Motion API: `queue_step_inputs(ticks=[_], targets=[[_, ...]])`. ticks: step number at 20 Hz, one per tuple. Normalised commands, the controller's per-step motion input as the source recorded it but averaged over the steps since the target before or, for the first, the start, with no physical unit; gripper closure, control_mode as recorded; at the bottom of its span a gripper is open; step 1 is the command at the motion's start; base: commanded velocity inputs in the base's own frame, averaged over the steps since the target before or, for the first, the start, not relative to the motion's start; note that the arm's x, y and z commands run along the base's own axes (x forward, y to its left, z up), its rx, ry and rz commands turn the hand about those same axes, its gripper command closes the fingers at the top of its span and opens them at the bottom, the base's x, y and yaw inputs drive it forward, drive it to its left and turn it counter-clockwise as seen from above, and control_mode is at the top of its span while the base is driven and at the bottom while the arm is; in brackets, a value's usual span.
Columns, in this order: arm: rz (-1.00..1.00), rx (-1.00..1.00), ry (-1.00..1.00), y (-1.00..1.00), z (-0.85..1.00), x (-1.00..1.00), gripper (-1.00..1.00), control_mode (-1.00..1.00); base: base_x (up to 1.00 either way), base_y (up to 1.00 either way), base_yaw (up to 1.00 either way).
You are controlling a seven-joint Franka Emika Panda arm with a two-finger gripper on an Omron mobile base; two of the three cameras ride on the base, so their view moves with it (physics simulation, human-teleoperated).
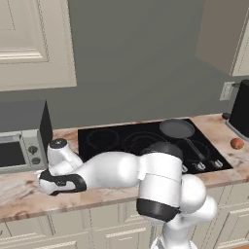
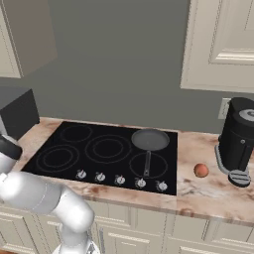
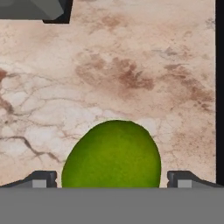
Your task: Put the lime and onion in the pan. Then turn on the rear right burner and set the heat to medium.
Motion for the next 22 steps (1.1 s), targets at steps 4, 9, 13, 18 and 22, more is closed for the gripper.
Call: queue_step_inputs(ticks=[4, 9, 13, 18, 22], targets=[[-0.06, 0.0, 0.0, 0.0, -0.05, 0.0, -1.0, -1.0, 0.0, 0.0, 0.0], [0.0, 0.0, 0.0, 0.0, -0.01, 0.0, -1.0, -1.0, 0.0, 0.0, 0.0], [0.0, 0.0, 0.0, 0.0, -0.06, 0.0, -1.0, -1.0, 0.0, 0.0, 0.0], [0.0, 0.0, 0.0, 0.0, -0.03, 0.0, -1.0, -1.0, 0.0, 0.0, 0.0], [0.0, 0.0, 0.0, 0.0, 0.0, 0.0, -1.0, -1.0, 0.0, 0.0, 0.0]])
